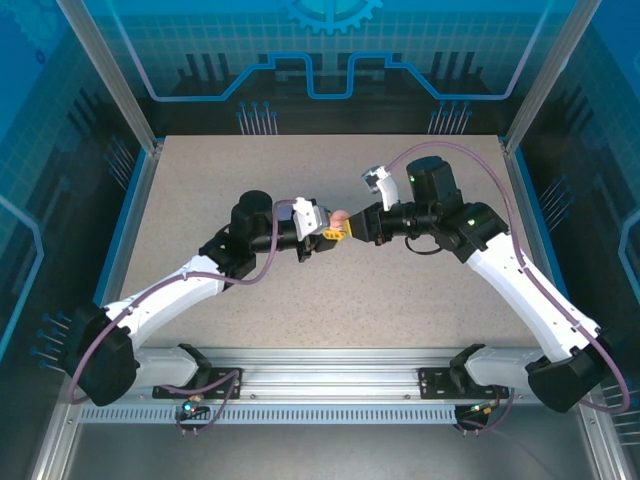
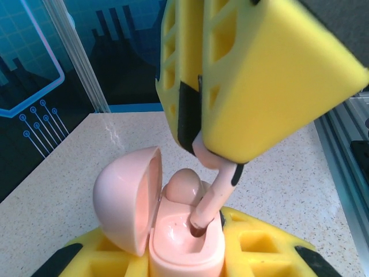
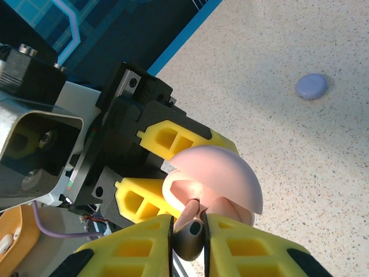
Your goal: Insert the wireless bluetooth earbuds into the charging case
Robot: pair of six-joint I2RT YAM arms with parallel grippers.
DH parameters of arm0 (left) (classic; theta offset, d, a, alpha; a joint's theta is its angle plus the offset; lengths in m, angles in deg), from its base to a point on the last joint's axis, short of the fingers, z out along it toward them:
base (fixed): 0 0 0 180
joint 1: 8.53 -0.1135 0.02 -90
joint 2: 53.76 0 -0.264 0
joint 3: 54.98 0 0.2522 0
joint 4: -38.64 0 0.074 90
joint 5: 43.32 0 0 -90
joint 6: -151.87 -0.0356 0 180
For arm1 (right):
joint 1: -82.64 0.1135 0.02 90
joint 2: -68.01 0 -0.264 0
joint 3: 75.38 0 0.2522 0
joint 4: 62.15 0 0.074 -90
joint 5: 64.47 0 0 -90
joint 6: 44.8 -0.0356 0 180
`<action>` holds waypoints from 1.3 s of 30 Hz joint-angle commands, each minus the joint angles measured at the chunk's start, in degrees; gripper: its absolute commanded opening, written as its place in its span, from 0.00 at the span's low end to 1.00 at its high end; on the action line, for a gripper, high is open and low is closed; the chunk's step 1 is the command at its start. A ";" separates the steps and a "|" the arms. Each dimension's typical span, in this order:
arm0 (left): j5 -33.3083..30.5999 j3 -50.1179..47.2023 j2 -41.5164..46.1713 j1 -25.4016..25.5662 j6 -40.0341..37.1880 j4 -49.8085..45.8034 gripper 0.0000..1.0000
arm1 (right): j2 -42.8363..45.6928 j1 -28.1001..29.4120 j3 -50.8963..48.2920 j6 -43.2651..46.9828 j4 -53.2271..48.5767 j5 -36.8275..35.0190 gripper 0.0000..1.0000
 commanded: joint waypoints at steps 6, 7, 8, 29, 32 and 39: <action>0.48 2.54 1.80 0.99 -2.44 -1.43 0.17 | -0.77 0.27 1.84 0.92 -1.82 -0.07 0.20; 0.46 2.50 1.80 1.09 -2.53 -1.50 0.17 | -0.78 0.29 1.90 0.93 -1.84 -0.16 0.20; 0.42 2.50 1.80 1.02 -2.55 -1.58 0.17 | -0.95 0.33 1.97 0.92 -2.04 -0.09 0.20; -1.76 3.11 2.15 1.25 -6.02 -4.70 0.17 | -1.61 0.35 2.70 1.28 -3.59 -0.04 0.20; -1.62 3.15 2.24 1.43 -6.34 -5.08 0.17 | -1.81 0.35 2.70 1.19 -3.72 -0.38 0.20; -0.01 3.46 1.98 1.79 -6.08 -5.51 0.17 | -2.41 0.31 3.13 0.99 -3.74 -0.70 0.20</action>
